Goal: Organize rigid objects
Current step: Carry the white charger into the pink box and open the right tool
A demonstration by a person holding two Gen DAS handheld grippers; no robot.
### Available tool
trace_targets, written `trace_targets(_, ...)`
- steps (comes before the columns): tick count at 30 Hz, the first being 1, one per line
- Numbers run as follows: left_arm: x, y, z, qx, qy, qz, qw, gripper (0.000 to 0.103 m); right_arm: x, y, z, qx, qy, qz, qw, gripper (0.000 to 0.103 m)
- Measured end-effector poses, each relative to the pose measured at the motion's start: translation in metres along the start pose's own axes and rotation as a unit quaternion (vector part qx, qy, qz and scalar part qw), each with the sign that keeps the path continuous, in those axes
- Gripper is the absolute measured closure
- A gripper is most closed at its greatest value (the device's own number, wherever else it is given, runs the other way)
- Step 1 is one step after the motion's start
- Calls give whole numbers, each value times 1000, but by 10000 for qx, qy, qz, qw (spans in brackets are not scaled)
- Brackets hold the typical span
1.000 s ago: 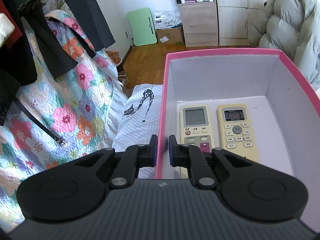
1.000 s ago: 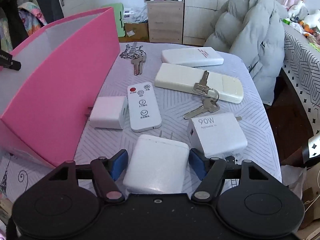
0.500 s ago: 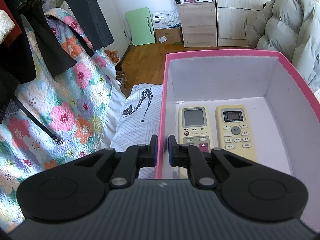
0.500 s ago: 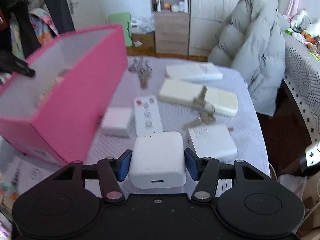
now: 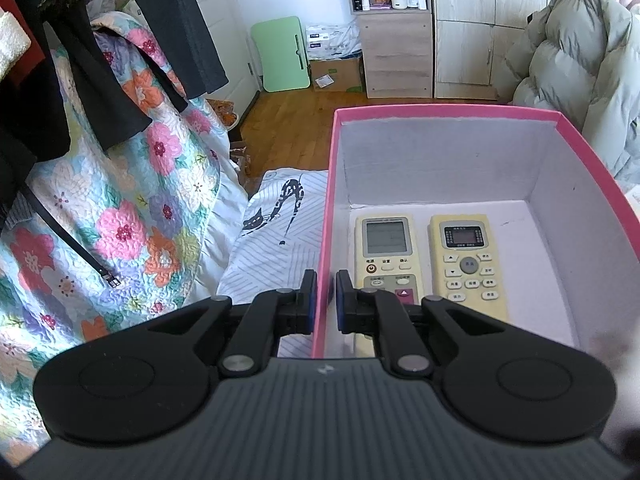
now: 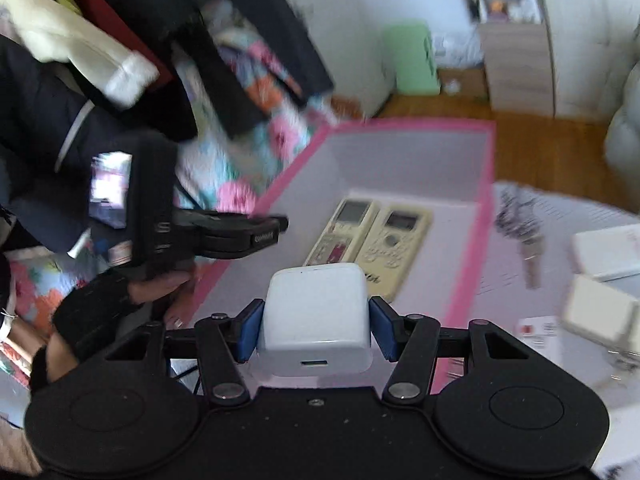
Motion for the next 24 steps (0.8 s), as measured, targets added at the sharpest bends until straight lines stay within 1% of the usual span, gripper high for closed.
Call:
trace_targets(1,0,0,0,-17,2,-12,10000,94,17,-4,6,143,283,216,9993,42)
trace_targets(2,0,2,0,-40,9,-20,10000,94,31,-9,11,426,470,424,9971,42)
trace_targets(3,1,3,1,-74,34,-24,10000,94,45,-10,16,574,659,534,9947,42)
trace_targets(4,3,4,1,-92,81,-32,9999,94,55,-8,19,490,797,539,9942,42)
trace_targets(5,4,4,1,-113,125,-53,9998,94,67,-6,23,463,901,492,9936,42)
trace_targets(8,6,6,1,-161,191,-121,9996,95,96,-11,24,890,1296,296,9871,42)
trace_targets(10,6,6,1,-169,176,-127,9996,95,109,-12,23,1148,1380,99,9837,42)
trace_targets(12,6,8,1,-224,182,-119,9995,95,117,-14,23,1396,1519,21,9785,41)
trace_targets(14,8,11,2,-344,224,-194,9990,95,118,-12,22,1540,1515,69,9764,41)
trace_targets(16,10,15,2,-452,276,-281,9982,95,118,-11,19,1732,1476,110,9737,38)
trace_targets(18,9,14,1,-445,269,-315,9982,95,119,-10,16,1850,1444,247,9718,38)
trace_targets(22,6,7,-1,-209,233,-166,9994,95,102,-7,10,1792,1235,552,9745,38)
trace_targets(24,5,6,-1,-182,230,-148,9995,95,84,1,10,1516,1021,552,9816,38)
Point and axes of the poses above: each gripper's, at about its wrist camera, not at the fingertips, and x roughly the way its jaws point, y to its left, z to its top, the point moved 1 cm from there along x, roughly the way its jaws point, and after that the axes turned 2 degrees about z, right-handed, at the moved point
